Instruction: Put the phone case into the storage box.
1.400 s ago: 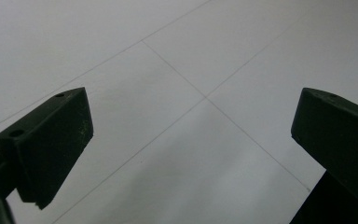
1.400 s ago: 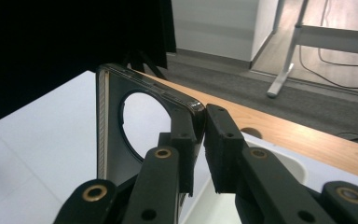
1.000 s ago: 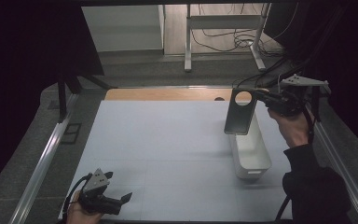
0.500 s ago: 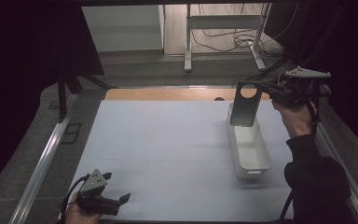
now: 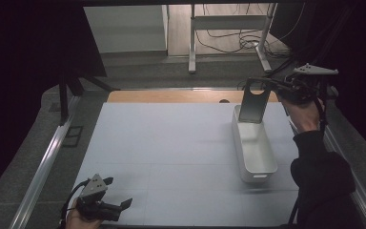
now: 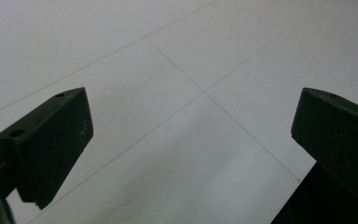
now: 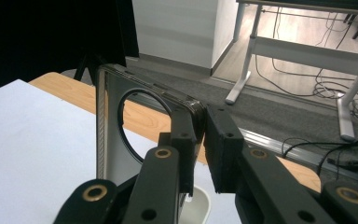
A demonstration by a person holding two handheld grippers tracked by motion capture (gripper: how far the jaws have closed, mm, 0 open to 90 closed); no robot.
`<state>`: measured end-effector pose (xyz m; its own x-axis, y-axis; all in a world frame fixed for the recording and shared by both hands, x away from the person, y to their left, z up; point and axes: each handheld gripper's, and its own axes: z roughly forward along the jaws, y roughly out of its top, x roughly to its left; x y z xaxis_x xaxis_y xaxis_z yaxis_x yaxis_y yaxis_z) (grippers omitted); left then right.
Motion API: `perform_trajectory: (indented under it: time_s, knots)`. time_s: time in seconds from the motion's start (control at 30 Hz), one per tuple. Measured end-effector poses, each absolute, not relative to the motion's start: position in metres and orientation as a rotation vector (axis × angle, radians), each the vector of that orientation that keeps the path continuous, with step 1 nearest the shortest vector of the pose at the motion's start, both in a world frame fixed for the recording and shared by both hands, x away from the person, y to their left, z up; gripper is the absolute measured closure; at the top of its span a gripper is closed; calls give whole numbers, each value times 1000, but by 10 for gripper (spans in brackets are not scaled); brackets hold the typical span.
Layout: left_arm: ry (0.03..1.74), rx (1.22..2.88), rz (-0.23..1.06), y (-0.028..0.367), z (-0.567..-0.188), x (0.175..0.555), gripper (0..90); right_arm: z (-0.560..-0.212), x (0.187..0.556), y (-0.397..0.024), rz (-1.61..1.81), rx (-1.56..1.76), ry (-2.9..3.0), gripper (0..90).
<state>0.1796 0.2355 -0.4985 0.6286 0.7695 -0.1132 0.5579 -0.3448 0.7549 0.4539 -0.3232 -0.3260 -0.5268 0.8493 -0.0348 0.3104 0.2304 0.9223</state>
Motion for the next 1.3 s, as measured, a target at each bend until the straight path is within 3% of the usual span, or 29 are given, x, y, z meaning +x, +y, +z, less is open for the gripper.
perform_trajectory:
  time_s: [1.3]
  knots:
    - [1035, 2041, 348, 238, -499, 177, 0, -367, 497, -324, 1274, 1009, 1980, 817]
